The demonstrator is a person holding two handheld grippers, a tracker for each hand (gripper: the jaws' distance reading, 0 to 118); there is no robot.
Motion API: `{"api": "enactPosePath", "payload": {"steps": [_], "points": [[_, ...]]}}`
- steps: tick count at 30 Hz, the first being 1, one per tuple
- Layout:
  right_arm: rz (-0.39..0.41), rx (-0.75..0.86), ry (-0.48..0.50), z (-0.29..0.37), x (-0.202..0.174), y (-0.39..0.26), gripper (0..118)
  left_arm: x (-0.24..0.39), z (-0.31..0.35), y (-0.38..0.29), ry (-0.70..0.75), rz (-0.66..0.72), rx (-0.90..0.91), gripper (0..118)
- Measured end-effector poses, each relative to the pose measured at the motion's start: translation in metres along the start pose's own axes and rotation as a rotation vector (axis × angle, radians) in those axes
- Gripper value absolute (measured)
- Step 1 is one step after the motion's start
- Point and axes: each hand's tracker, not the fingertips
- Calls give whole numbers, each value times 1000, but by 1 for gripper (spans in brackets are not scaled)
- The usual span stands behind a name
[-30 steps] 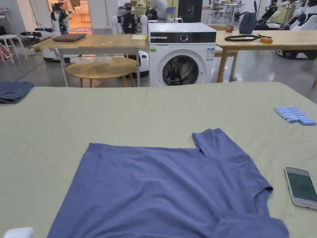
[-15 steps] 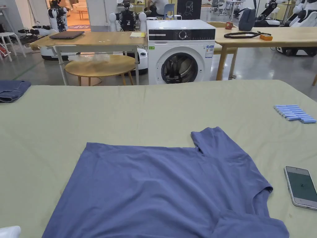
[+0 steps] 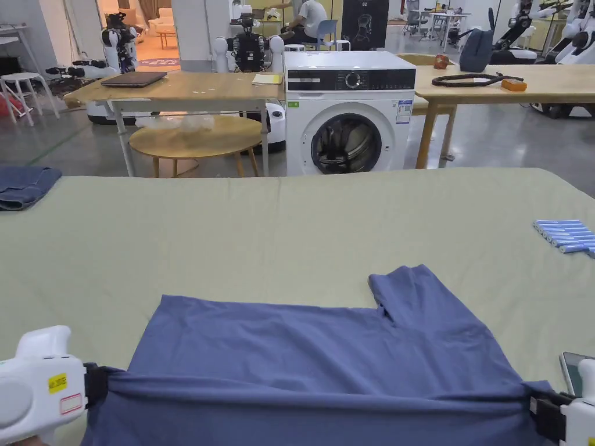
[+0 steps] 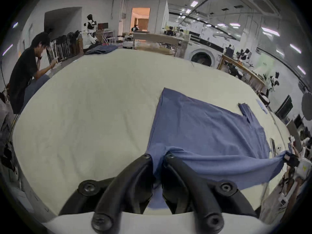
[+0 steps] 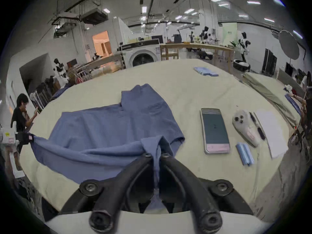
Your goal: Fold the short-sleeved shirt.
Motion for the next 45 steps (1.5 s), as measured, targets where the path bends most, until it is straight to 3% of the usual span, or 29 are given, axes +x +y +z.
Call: {"api": "enactPosePath", "payload": {"steps": [6, 10, 11, 12, 13, 14, 15, 16, 17, 20, 23, 24, 25, 26, 27, 28, 30, 31, 35, 36, 37, 38, 40, 41, 42, 43, 44, 45], "points": [[14, -115, -42, -68, -3, 9, 2, 3, -78, 21, 12, 51, -113, 3], [7, -140, -36, -82, 0, -1, 4, 2, -93, 12, 14, 53, -132, 3], [8, -133, -35, -80, 1, -2, 13, 2, -90, 10, 9, 58, -117, 6], [6, -111, -33, -76, 1, -4, 36, 1, -83, 7, -4, 64, -82, 20], [4, -80, -46, -68, 4, -5, 68, 0, -74, 5, -25, 65, -52, 44], [4, -44, -63, -59, 5, -5, 79, 1, -61, 2, -26, 62, -32, 55], [1, -5, -64, -49, 6, -6, 79, 0, -48, -1, -37, 52, -6, 55], [-7, 51, -59, -35, 7, -7, 106, -1, -33, -5, -38, 33, 38, 88], [-19, 129, -41, -19, 8, -8, 117, 0, -17, -10, -31, 9, 108, 108], [-43, 347, 53, 29, 6, -15, 118, 5, 35, -24, -7, -95, 288, 112], [-42, 492, 8, 64, 0, -24, 118, 7, 72, -43, -19, -136, 409, 108], [-48, 515, 2, 73, -3, -26, 118, 7, 83, -49, -73, -139, 448, 94], [-46, 509, 18, 78, -3, -29, 114, 7, 92, -55, -75, -115, 457, 49], [-39, 507, 42, 83, -4, -31, 103, -1, 88, -56, -57, -99, 442, 10], [-38, 503, 47, 88, -7, -33, 72, -3, 89, -60, -52, -52, 428, 0], [-22, 499, 21, 89, -13, -36, 2, -8, 93, -62, -77, -22, 450, 0], [-22, 488, -4, 97, -11, -34, 0, -17, 86, -63, -164, 18, 303, 0], [0, 437, 37, 99, -8, -30, 0, -21, 82, -63, -154, 33, 297, 0], [-3, 384, 23, 78, -4, -54, 0, -26, 57, -54, -117, 45, 150, 0], [-12, 370, 21, 75, -2, -56, 0, -29, 47, -50, -126, 66, 86, 21], [-22, 355, 26, 76, -7, -57, 0, -30, 35, -46, -103, 75, 36, 77], [-26, 341, 29, 74, -6, -58, 0, -34, 21, -44, -87, 80, 9, 112], [-29, 327, 14, 68, -6, -63, 1, -35, -6, -41, -79, 64, -68, 117], [-28, 312, 1, 67, -6, -63, 12, -35, -14, -42, -41, 39, -102, 117], [-30, 288, -5, 64, -5, -64, 37, -28, -27, -45, -31, 22, -113, 115], [-36, 246, -11, 59, -2, -65, 74, -25, -38, -47, 18, 3, -188, 108], [-42, 207, -8, 53, 0, -65, 86, -23, -47, -49, 19, -23, -231, 104], [-44, 157, -8, 47, 1, -67, 86, -21, -53, -52, 35, -33, -239, 104]]}}
